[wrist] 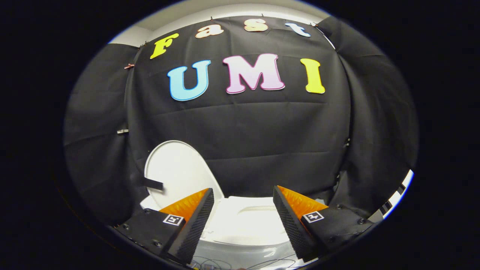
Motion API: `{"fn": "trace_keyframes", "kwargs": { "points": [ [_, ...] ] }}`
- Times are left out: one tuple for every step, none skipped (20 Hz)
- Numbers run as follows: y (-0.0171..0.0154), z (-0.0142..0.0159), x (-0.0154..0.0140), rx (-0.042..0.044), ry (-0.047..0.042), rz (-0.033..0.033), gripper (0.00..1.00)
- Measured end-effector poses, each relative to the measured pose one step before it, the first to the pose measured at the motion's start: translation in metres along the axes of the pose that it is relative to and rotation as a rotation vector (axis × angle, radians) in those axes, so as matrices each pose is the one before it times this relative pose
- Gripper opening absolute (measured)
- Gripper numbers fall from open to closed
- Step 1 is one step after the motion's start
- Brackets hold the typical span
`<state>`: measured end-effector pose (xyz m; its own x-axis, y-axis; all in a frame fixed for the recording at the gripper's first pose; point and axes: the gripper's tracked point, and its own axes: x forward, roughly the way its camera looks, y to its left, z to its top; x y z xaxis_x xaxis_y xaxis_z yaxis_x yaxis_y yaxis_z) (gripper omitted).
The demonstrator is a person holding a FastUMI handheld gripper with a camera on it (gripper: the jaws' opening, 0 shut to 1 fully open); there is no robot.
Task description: Open the toilet lid.
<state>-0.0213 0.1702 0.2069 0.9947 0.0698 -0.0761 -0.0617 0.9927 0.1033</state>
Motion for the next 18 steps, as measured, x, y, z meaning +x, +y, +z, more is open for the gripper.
{"fn": "trace_keyframes", "kwargs": {
  "points": [
    [-0.0183,-0.00393,-0.00018,-0.02177,-0.0217,-0.02037,0.99],
    [-0.01545,-0.00109,-0.00065,-0.01725,-0.03164,-0.01292,0.99],
    [-0.0136,-0.00137,-0.0025,-0.01941,-0.0301,-0.01439,0.99],
    [-0.0113,-0.00238,-0.00054,-0.01634,-0.02852,-0.01497,0.99],
    [-0.00958,-0.00289,-0.00075,-0.0092,-0.01214,-0.00546,0.98],
    [-0.00624,-0.00516,-0.00015,-0.00166,-0.00157,-0.00601,0.99],
    [-0.00524,-0.00206,-0.00015,0.00257,-0.01066,0.00041,0.99],
    [-0.00431,-0.00119,-0.00074,-0.00183,-0.00684,-0.00032,0.99],
    [-0.00465,-0.00185,-0.00079,-0.00842,-0.00561,-0.00491,0.99],
    [-0.00492,-0.00234,-0.00089,-0.01261,0.00107,-0.0105,0.99],
    [-0.0015,-0.00154,-0.00066,-0.0065,-0.00076,0.0025,0.99],
    [-0.00041,-0.0014,-0.00128,-0.00297,0.00046,-0.00239,0.99],
    [-0.00166,-0.00146,-0.00025,-0.00158,0.0011,-0.00232,0.99],
    [-0.00047,0.0012,0.00006,-0.00332,-0.01062,-0.00298,0.99],
    [0.00026,0.00044,-0.00076,0.00013,-0.0041,0.00176,0.98],
    [-0.00037,-0.00316,0.00041,-0.00188,0.00018,-0.00521,0.98],
    [0.00063,-0.00058,0.00044,-0.00172,-0.00198,0.00205,0.98],
    [0.00184,0.00048,0.00064,-0.00036,-0.00437,0.00316,0.98]
  ]
}}
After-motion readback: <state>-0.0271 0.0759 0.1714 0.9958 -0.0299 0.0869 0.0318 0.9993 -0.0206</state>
